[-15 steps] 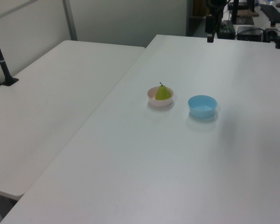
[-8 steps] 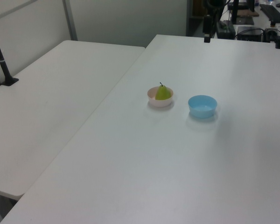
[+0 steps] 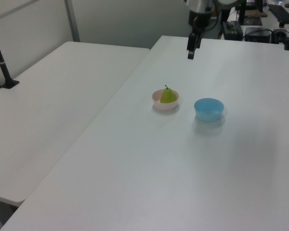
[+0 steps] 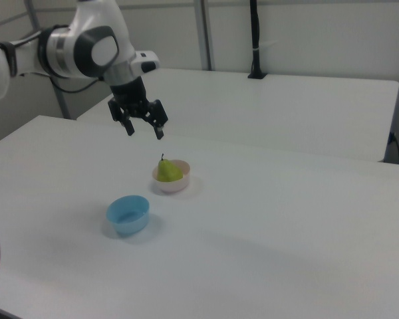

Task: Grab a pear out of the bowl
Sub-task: 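Move the open gripper over the green pear in the pink bowl, then lower the gripper around the pear inside the pink bowl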

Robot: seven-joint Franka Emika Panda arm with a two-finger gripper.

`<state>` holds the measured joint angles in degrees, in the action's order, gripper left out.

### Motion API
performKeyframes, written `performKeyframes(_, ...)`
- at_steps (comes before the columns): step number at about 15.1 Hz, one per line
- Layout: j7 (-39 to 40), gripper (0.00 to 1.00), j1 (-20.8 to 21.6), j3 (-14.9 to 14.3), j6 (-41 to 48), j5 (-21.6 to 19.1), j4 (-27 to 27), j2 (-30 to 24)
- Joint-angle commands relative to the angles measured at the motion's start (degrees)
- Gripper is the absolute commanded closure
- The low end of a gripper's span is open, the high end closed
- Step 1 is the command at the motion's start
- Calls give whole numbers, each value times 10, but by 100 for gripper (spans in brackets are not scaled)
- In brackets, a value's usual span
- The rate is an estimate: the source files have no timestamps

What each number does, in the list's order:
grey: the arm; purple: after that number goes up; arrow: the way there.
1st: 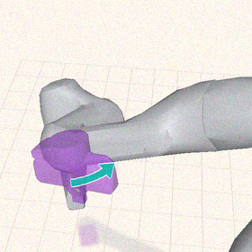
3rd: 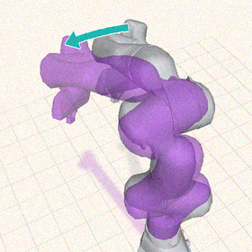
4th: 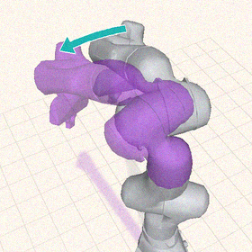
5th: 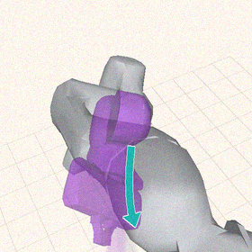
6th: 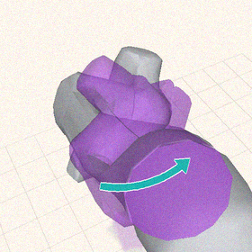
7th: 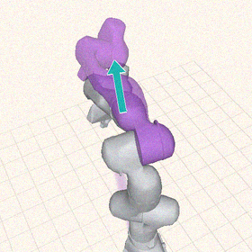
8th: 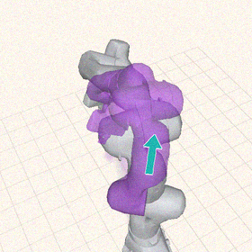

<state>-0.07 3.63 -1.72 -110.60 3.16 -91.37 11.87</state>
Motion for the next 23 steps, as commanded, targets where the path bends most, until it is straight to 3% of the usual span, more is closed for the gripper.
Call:
performKeyframes(1, 10, 0, 4, -6, -61, -4, 22, 61)
performKeyframes(10, 9, 0, 7, -3, -190, -4, 22, 161)
performKeyframes(16, -6, 0, 18, -1, -225, -2, 22, 185)
performKeyframes(17, -6, 2, 18, -1, -229, -1, 22, 187)
performKeyframes(19, -4, 19, 16, -1, -230, 8, 22, 188)
performKeyframes(23, -1, 29, 17, -1, -231, 10, 20, 194)
